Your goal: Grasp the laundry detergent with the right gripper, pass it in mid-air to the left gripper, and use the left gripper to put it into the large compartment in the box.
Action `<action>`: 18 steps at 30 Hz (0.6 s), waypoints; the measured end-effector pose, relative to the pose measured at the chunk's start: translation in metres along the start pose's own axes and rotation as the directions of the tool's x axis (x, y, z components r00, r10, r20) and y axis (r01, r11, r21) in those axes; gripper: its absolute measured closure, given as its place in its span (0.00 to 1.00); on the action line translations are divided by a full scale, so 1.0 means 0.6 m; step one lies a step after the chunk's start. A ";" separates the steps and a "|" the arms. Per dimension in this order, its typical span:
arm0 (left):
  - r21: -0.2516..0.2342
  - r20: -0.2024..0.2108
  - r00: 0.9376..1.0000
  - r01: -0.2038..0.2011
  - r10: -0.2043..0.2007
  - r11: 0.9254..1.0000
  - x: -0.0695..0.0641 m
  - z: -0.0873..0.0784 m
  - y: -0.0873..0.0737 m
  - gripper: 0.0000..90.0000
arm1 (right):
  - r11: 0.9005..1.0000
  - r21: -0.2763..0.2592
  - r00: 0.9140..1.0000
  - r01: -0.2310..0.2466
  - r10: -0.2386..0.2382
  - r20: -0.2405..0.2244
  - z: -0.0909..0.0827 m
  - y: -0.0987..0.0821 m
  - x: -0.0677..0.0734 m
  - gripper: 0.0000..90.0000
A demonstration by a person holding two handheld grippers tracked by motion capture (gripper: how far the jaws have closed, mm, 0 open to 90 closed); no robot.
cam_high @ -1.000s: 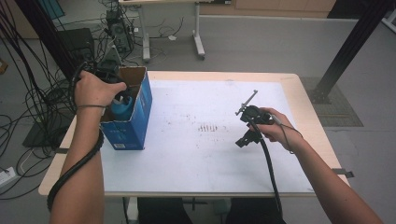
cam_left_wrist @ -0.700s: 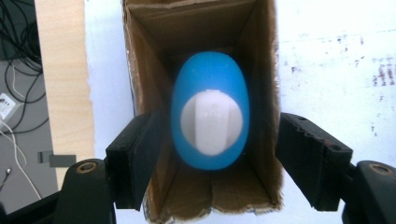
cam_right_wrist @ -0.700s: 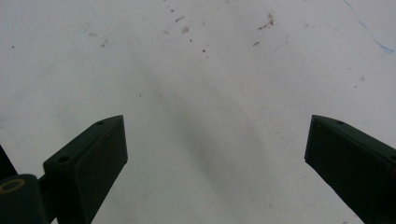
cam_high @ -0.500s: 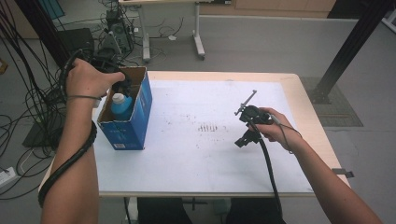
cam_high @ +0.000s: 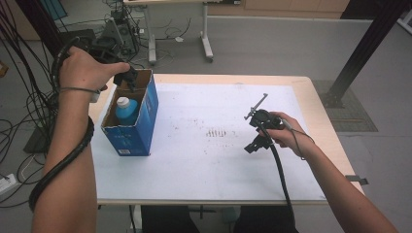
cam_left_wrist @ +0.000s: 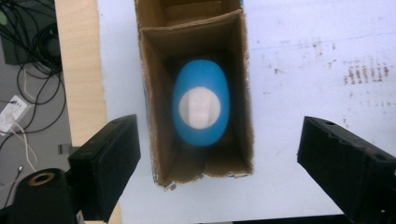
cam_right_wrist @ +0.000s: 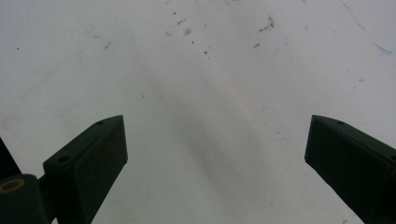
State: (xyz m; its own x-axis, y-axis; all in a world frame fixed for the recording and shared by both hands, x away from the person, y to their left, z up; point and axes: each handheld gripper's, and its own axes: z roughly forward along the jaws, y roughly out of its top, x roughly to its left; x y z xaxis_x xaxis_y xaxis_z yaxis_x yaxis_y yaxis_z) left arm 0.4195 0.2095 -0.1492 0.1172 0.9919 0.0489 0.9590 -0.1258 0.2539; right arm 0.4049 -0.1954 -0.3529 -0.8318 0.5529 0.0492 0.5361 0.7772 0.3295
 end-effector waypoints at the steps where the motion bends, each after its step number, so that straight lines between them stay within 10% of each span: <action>1: -0.002 0.001 1.000 -0.002 0.002 1.000 -0.001 -0.003 0.000 0.12 | 1.000 0.001 1.000 0.002 -0.002 0.003 0.000 -0.001 0.001 0.06; 18: -0.042 0.045 0.995 -0.085 0.087 0.995 -0.062 -0.041 0.014 0.06 | 1.000 0.004 1.000 -0.005 0.005 0.016 -0.005 -0.010 0.004 0.06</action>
State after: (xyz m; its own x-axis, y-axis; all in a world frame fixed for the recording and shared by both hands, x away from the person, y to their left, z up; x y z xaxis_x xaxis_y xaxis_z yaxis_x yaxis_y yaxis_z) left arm 0.4168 0.1711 -0.1254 0.2119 0.9769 0.0271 0.9339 -0.2106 0.2888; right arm 0.3990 -0.1997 -0.3519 -0.8268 0.5614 0.0353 0.5406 0.7757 0.3258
